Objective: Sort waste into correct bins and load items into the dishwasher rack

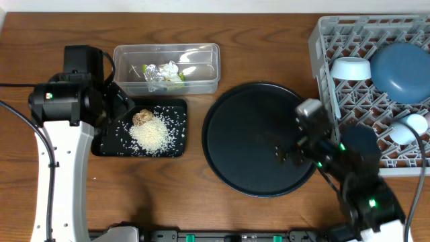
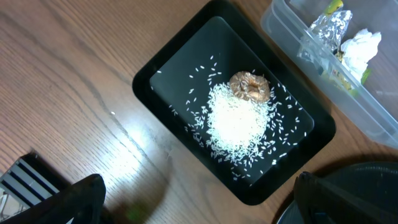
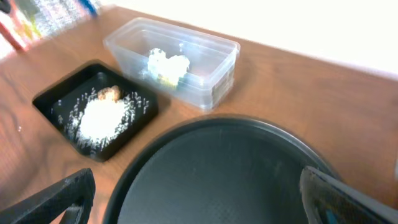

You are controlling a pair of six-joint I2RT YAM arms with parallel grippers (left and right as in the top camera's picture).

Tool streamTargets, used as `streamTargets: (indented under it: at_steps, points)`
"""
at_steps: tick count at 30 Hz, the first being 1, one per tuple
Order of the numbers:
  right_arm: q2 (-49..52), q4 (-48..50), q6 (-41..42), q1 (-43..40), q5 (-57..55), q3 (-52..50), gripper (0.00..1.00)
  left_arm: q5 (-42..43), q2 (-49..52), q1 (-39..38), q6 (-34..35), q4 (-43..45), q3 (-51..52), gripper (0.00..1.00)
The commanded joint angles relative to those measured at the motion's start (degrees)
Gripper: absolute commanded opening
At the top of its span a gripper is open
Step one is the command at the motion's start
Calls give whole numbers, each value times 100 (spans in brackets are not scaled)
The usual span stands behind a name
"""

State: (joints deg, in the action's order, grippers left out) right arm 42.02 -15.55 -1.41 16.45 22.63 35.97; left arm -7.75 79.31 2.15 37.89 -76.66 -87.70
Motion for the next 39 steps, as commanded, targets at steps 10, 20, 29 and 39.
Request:
streamTargets:
  at_steps: [10, 20, 29, 39]
  points:
    - [-2555, 1851, -334, -723, 343, -2391, 99, -87, 11, 20, 37, -24, -26, 98]
    - [-4059, 1996, -339, -1169, 706, -3158, 99, -87, 11, 20, 35, -24, -26, 98]
    - [-4175, 1982, -339, -1193, -118, -3279, 99, -87, 11, 20, 35, -24, -26, 98]
    - [-4175, 1480, -339, -1115, -225, -3567, 99, -87, 11, 20, 37, -24, -26, 98]
